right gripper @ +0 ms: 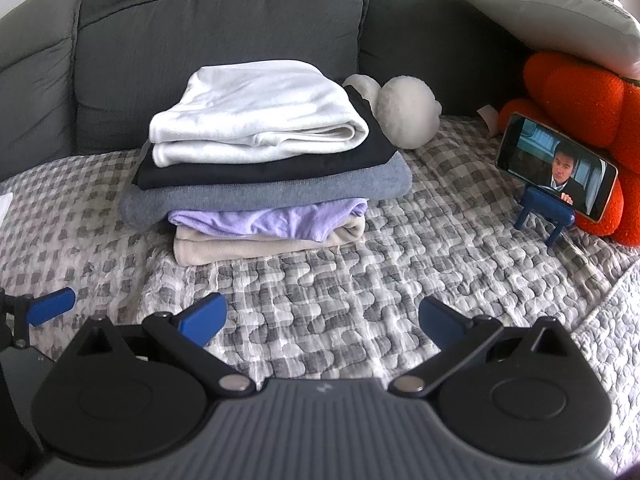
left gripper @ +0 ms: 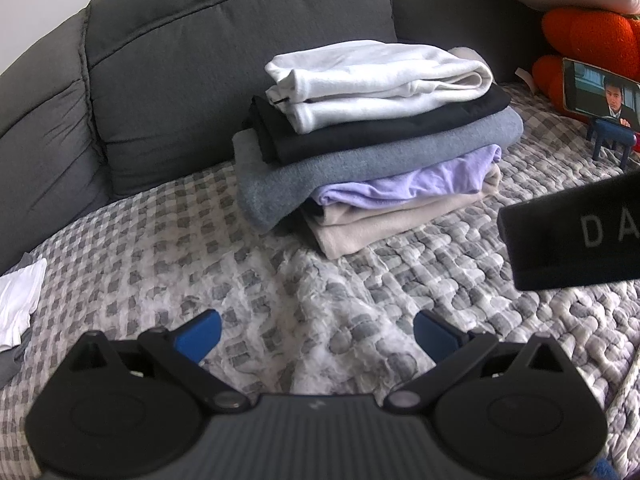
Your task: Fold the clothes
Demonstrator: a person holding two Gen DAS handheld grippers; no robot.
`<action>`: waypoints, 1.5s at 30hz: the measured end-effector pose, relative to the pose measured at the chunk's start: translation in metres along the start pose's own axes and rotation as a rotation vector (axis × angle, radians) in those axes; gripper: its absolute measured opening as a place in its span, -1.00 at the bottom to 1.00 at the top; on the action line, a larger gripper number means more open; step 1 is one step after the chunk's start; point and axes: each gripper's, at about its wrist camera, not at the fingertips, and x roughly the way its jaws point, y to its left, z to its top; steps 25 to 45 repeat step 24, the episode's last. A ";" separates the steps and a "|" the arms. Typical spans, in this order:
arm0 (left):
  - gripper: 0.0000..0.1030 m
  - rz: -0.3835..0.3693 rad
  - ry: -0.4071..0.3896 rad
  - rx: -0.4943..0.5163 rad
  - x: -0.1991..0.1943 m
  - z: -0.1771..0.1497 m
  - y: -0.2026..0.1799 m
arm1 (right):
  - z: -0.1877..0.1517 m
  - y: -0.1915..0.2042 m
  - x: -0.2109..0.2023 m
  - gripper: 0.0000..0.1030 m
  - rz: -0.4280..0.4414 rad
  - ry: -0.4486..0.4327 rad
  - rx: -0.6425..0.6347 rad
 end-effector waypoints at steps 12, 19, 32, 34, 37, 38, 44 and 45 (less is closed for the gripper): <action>0.99 -0.003 -0.001 0.001 0.000 0.000 0.000 | -0.001 0.002 0.002 1.00 -0.001 0.007 -0.012; 0.99 -0.004 -0.004 0.001 0.000 0.000 0.000 | -0.001 0.003 0.003 1.00 -0.001 0.010 -0.017; 0.99 -0.002 -0.009 0.001 -0.001 0.001 0.000 | -0.001 0.003 0.004 1.00 -0.002 0.012 -0.018; 0.99 -0.002 -0.009 0.001 -0.001 0.001 0.000 | -0.001 0.003 0.004 1.00 -0.002 0.012 -0.018; 0.99 -0.002 -0.009 0.001 -0.001 0.001 0.000 | -0.001 0.003 0.004 1.00 -0.002 0.012 -0.018; 0.99 -0.002 -0.009 0.001 -0.001 0.001 0.000 | -0.001 0.003 0.004 1.00 -0.002 0.012 -0.018; 0.99 -0.002 -0.009 0.001 -0.001 0.001 0.000 | -0.001 0.003 0.004 1.00 -0.002 0.012 -0.018; 0.99 -0.002 -0.009 0.001 -0.001 0.001 0.000 | -0.001 0.003 0.004 1.00 -0.002 0.012 -0.018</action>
